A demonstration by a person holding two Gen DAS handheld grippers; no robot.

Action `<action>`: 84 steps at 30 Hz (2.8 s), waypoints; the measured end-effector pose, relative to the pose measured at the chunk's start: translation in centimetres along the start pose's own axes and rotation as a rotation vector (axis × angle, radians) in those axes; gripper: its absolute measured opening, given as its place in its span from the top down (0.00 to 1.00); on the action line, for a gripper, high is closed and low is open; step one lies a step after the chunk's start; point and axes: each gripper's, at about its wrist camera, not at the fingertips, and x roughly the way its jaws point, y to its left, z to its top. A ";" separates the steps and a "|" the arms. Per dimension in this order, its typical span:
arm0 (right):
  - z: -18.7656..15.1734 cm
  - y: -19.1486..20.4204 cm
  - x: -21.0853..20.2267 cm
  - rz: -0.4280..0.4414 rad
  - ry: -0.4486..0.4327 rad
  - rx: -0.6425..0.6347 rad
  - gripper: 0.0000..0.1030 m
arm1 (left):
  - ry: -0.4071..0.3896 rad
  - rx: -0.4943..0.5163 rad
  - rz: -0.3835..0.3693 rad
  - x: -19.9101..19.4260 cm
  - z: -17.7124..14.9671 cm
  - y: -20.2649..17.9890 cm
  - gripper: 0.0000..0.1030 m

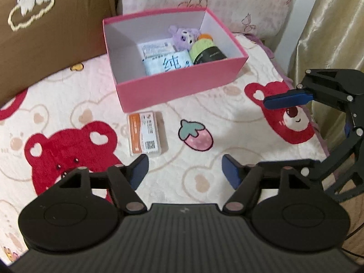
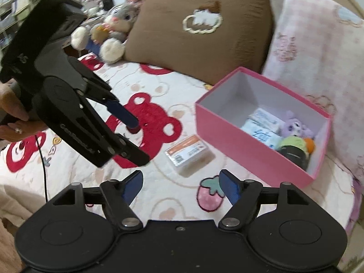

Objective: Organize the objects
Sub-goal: 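Move the left tool down to the clear orange-labelled mask box, then close the left gripper on the mask box and lift it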

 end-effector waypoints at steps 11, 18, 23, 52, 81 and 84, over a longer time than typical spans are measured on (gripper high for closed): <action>-2.0 0.3 7.1 0.095 -0.033 0.020 0.11 | -0.067 -0.089 0.008 5.3 -2.1 3.8 0.17; -3.6 0.2 12.8 0.055 -0.043 0.051 0.11 | -0.130 -0.141 -0.027 8.5 -2.5 5.9 0.17; -4.2 -0.2 15.5 0.057 -0.067 0.083 0.11 | -0.141 -0.193 -0.025 10.8 -2.9 7.0 0.17; -5.2 -2.2 20.5 -0.107 -0.074 0.140 0.16 | -0.181 -0.419 -0.150 16.2 -3.5 7.9 0.54; -4.7 -0.7 12.8 -0.186 -0.022 0.158 0.36 | -0.170 -0.489 -0.227 10.4 -3.6 3.4 0.59; -4.7 -0.2 10.4 -0.195 -0.033 0.149 0.36 | -0.184 -0.469 -0.257 8.3 -3.5 2.5 0.60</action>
